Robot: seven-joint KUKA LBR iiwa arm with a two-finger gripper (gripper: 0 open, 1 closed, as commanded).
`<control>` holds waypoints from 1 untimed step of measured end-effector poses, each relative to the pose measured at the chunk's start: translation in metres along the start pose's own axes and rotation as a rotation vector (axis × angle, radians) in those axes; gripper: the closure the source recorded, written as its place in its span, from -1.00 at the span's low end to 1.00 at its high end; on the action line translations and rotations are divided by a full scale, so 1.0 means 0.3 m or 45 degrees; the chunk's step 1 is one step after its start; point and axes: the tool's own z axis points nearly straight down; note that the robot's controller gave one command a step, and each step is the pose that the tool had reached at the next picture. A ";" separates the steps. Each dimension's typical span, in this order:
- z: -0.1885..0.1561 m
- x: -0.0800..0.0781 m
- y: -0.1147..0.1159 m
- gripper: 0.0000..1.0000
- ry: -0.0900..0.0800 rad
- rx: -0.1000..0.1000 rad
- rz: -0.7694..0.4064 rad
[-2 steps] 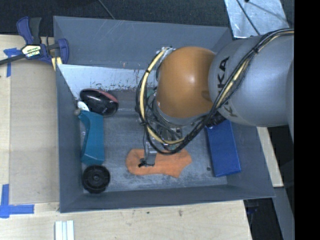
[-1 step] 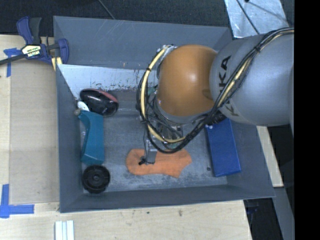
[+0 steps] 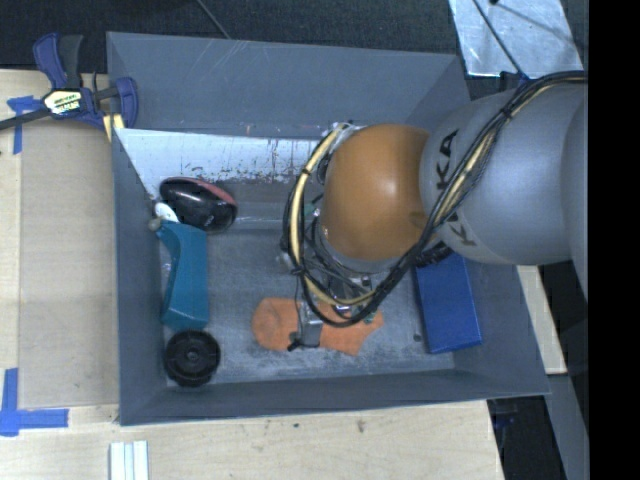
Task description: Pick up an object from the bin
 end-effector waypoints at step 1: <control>0.135 -0.045 -0.032 -1.00 0.005 0.001 -0.046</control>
Offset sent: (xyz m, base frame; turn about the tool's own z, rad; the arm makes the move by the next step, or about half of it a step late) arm 0.0078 -0.0281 -0.0806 -0.1321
